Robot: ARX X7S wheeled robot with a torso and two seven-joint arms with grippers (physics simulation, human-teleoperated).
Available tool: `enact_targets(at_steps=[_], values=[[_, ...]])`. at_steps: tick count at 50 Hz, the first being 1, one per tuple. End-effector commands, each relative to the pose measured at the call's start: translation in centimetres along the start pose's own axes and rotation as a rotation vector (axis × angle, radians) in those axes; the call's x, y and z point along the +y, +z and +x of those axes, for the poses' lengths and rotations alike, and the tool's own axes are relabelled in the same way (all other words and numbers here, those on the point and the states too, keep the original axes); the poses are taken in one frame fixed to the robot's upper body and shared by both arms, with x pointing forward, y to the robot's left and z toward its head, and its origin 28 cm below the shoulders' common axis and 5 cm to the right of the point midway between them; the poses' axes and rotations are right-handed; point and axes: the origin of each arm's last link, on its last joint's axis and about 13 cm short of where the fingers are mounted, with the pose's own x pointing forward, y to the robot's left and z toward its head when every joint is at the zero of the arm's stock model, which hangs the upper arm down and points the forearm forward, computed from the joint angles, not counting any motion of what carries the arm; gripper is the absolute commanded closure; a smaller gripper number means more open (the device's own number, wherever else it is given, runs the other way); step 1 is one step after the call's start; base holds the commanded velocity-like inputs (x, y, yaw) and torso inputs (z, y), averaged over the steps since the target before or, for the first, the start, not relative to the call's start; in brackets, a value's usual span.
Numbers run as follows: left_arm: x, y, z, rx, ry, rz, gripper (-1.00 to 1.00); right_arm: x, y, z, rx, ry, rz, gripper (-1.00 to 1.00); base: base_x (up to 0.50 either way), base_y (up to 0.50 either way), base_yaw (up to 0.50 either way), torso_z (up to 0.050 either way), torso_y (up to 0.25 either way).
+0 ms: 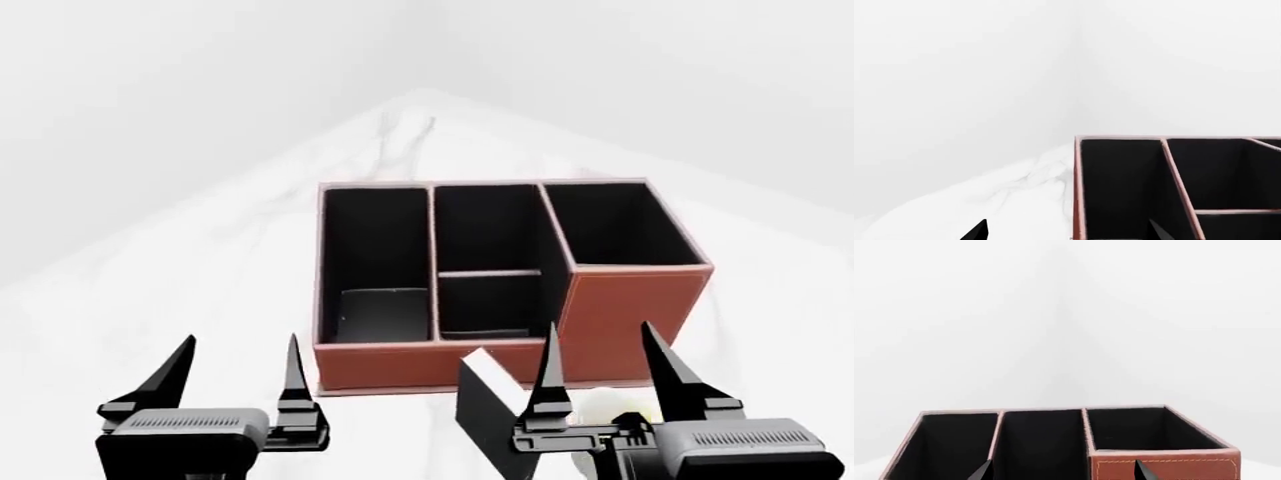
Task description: Pick up the book and place it in the right compartment of the caddy.
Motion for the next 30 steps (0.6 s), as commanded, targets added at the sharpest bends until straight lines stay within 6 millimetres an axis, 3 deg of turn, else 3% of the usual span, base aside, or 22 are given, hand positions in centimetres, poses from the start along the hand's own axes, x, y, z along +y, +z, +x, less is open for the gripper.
enact_targets(at_steps=[1, 18, 23, 30], values=[[-0.1, 0.02, -0.02, -0.001, -0.003, -0.004, -1.0, -0.05, 0.04, 0.02, 0.0, 0.005, 0.012, -1.0, 0.29, -0.38, 0.0, 0.0, 0.0], [-0.08, -0.02, -0.04, 0.0, -0.004, -0.004, -1.0, 0.05, 0.1, -0.1, -0.017, 0.023, 0.009, -1.0, 0.01, 0.0, 0.0, 0.0, 0.0], [-0.08, 0.01, -0.06, 0.0, -0.003, -0.004, -1.0, 0.07, 0.19, -0.16, -0.023, 0.028, 0.014, -1.0, 0.33, 0.25, 0.0, 0.0, 0.0], [-0.1, 0.07, -0.07, -0.001, -0.004, -0.004, -1.0, 0.06, 0.06, -0.14, -0.014, 0.02, 0.002, -1.0, 0.0, 0.0, 0.0, 0.0, 0.0]])
